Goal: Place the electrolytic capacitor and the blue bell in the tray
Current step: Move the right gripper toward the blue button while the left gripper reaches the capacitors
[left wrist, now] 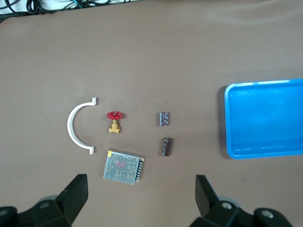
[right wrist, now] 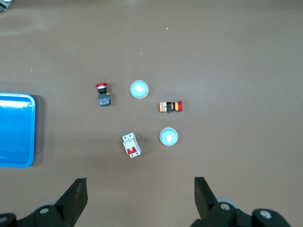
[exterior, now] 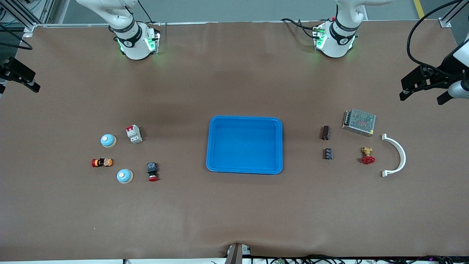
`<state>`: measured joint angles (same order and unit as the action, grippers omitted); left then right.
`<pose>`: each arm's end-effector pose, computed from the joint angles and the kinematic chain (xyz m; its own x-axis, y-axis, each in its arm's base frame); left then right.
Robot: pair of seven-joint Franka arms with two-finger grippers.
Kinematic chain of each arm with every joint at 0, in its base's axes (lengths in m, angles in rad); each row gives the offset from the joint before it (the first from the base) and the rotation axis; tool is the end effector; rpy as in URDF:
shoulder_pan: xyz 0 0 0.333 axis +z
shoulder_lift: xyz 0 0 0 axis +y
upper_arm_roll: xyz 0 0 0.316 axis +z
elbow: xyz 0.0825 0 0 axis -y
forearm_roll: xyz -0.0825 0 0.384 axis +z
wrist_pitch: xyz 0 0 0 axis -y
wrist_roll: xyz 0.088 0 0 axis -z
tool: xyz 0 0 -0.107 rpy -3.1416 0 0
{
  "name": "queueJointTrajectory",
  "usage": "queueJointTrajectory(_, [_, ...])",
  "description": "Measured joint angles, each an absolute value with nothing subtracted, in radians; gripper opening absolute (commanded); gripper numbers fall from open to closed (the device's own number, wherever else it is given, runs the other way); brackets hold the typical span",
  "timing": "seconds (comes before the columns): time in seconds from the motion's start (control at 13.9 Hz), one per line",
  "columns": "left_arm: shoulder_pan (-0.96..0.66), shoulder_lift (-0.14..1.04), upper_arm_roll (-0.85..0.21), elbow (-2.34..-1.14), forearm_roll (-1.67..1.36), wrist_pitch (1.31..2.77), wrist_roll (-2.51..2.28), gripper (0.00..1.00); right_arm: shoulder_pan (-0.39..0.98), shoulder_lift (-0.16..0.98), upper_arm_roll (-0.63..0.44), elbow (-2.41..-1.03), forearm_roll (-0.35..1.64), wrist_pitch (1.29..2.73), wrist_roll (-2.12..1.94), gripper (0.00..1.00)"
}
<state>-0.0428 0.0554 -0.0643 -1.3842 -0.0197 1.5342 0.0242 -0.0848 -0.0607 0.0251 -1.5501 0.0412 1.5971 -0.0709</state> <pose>0.5641 -0.0615 0.6779 0.9868 -0.1307 0.0951 -0.1333 -0.9909 0.0208 0.5375 -0.0273 0.6700 0.9939 0.0105 0.1100 0.0141 -0.9994 -0.0318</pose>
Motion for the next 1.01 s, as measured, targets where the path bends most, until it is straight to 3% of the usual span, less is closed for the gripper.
queueJointTrajectory(0.58, [-0.043,0.071,-0.082,-1.462,-0.020,1.527,0.023,1.00,-0.056,0.167,0.027,-1.557,0.041,1.796,-0.081,1.00])
queueJointTrajectory(1.01, [-0.043,-0.025,-0.099,-1.792,-0.026,1.783,0.017,1.00,-0.041,0.305,0.028,-1.562,0.041,1.904,-0.086,1.00])
